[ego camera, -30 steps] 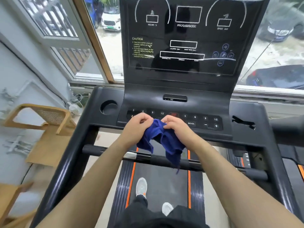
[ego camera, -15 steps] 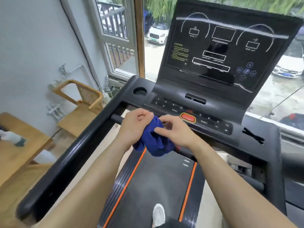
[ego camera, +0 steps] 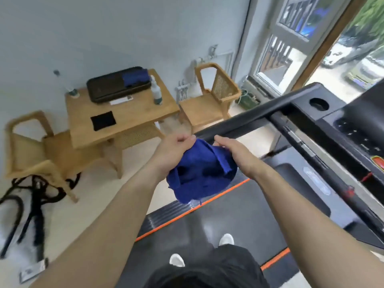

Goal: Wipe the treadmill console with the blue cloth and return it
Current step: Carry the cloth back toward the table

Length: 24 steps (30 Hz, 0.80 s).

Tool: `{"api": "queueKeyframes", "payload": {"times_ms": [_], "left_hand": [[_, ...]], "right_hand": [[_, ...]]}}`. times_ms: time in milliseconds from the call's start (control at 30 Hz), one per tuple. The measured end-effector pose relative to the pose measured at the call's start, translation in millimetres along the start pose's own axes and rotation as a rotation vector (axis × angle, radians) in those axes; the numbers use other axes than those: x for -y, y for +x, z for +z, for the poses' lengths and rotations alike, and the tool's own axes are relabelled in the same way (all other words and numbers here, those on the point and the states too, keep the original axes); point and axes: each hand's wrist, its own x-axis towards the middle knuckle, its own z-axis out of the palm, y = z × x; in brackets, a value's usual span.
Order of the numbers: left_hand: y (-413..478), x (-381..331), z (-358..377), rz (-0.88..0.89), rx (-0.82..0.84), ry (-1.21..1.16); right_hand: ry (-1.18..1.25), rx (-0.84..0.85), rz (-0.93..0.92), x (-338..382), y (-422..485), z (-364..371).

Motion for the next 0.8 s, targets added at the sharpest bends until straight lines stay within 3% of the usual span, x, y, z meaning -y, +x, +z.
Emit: {"api": "queueKeyframes", "payload": {"times_ms": [67,133,333,500,667,800], "left_hand": [[-23,19,-43,-0.048,-0.097,-0.088],[-46,36,-80,-0.082,-0.167,-0.137],[-118,84,-167,-0.147,-0.485,-0.190],[-184,114,-215,-0.239,-0.795,-0.219],[-257,151,-255,-0.353,-1.066,-0.244],[-315,181,-282,-0.423,-1.152,-0.246]], "right_hand": [[-0.203,0.184,-0.014,8,18,47],[-0.429,0.259,-0.091,12,37,93],[-0.639,0.555,-0.377,29,77,221],[-0.662,0.716,-0.519,35,89,322],[-0.573,0.908,-0.452,32,81,414],[-0.591,1.043,-0.452,28,66,491]]}}
